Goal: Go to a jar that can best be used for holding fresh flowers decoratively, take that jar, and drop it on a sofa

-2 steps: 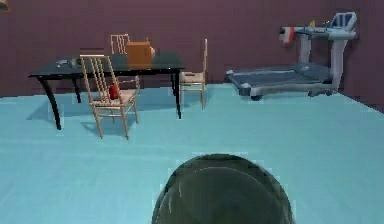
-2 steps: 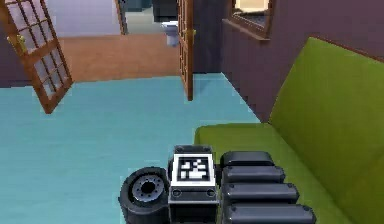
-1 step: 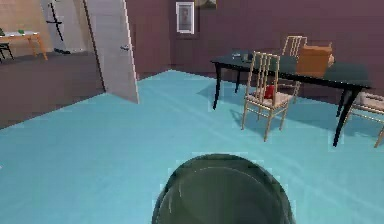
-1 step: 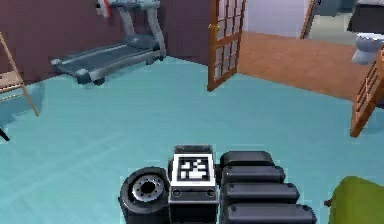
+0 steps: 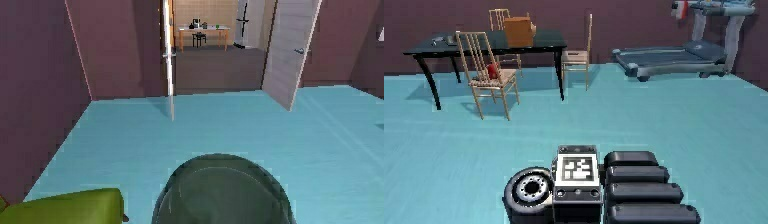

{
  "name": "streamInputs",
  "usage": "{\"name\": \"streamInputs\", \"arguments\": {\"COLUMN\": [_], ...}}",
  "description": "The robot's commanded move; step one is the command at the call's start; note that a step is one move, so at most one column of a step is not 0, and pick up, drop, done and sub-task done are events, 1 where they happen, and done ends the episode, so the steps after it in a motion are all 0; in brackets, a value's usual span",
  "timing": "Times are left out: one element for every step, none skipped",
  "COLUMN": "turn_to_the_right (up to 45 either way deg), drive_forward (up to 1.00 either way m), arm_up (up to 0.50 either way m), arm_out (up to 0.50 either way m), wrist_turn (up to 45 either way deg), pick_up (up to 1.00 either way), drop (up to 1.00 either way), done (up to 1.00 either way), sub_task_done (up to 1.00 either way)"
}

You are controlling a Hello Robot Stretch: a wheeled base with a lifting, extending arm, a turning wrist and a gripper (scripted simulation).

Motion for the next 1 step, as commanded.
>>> {"name": "streamInputs", "arguments": {"turn_to_the_right": [-9.0], "drive_forward": [0.0], "arm_up": [0.0], "arm_out": [0.0], "wrist_turn": [0.0], "pick_up": [0.0], "drop": [0.0], "done": [0.0], "sub_task_done": [0.0]}}
